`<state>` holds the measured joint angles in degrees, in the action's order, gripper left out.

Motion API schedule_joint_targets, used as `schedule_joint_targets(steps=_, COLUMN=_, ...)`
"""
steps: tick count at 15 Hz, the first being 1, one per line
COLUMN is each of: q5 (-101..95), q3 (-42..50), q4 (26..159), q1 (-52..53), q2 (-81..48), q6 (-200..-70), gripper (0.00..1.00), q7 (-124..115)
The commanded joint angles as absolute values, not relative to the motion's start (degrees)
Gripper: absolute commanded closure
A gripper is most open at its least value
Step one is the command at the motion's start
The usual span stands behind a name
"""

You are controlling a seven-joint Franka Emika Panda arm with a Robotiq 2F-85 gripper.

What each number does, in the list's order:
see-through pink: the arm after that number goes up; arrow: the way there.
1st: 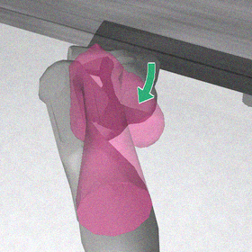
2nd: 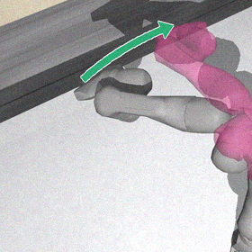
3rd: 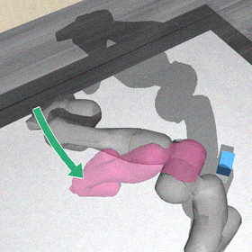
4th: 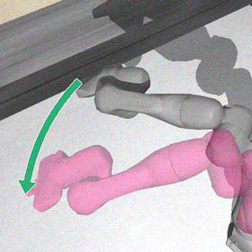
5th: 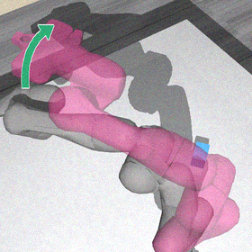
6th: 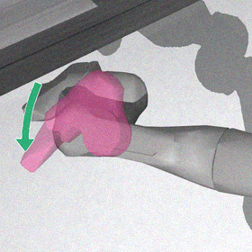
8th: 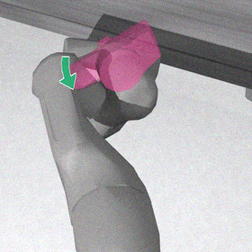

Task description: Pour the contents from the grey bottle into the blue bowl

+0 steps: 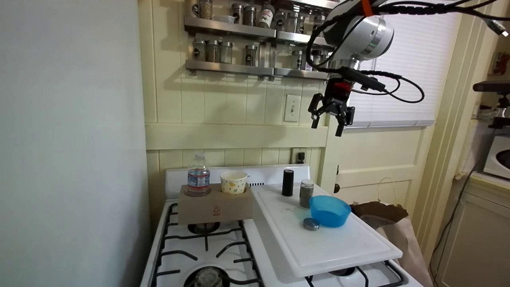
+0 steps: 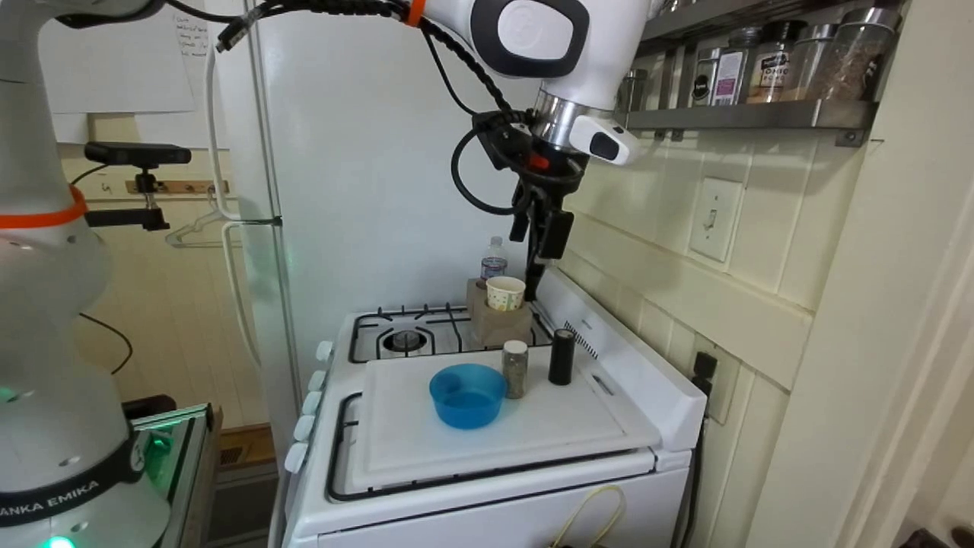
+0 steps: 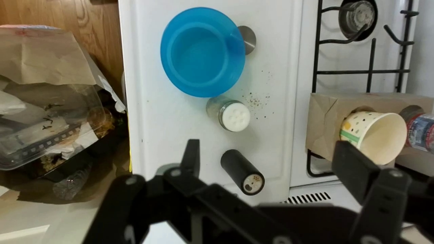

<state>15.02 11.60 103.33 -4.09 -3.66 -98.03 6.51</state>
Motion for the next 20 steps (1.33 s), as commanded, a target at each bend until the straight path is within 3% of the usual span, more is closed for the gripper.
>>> schedule_joint_targets(steps=1, q5=14.93, q3=10.05, q4=103.19, q1=-5.73, q2=-3.23, q6=-97.9, gripper=0.0, q7=6.47)
schedule_joint_targets(steps=5, q5=17.93, q3=10.24, q4=102.5, q1=-6.71, q2=-4.77, q6=-98.72, gripper=0.0, q7=9.23)
schedule_joint_targets(steps=12, q5=31.35, q3=8.08, q4=94.2, q1=-11.19, q2=-18.2, q6=-96.93, gripper=0.0, q7=20.54)
schedule_joint_targets(steps=20, q5=32.98, q3=0.84, q4=78.73, q1=-13.84, q2=-33.5, q6=-77.53, gripper=0.0, q7=19.78)
